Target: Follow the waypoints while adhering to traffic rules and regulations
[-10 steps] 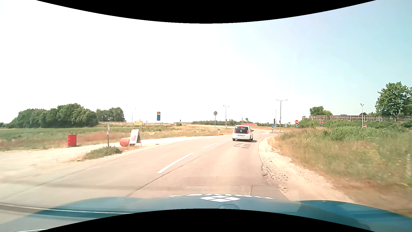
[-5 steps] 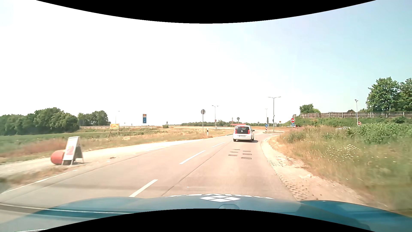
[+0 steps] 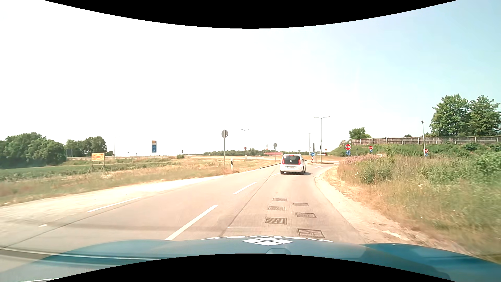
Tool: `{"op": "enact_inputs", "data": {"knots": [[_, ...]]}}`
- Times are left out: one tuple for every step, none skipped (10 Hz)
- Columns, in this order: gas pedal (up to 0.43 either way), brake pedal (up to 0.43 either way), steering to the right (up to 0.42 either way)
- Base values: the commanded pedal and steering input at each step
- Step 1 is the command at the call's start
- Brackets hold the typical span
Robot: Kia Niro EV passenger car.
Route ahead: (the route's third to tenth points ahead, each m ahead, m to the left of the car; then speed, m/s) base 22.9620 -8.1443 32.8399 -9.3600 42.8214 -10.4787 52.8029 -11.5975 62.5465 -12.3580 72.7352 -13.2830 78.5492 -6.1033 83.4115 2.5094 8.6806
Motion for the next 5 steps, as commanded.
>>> {"op": "enact_inputs", "data": {"knots": [[0.000, 0.000, 0.072], [0.000, 0.000, 0.072], [0.000, 0.000, 0.070], [0.000, 0.000, 0.066], [0.000, 0.000, 0.066]]}}
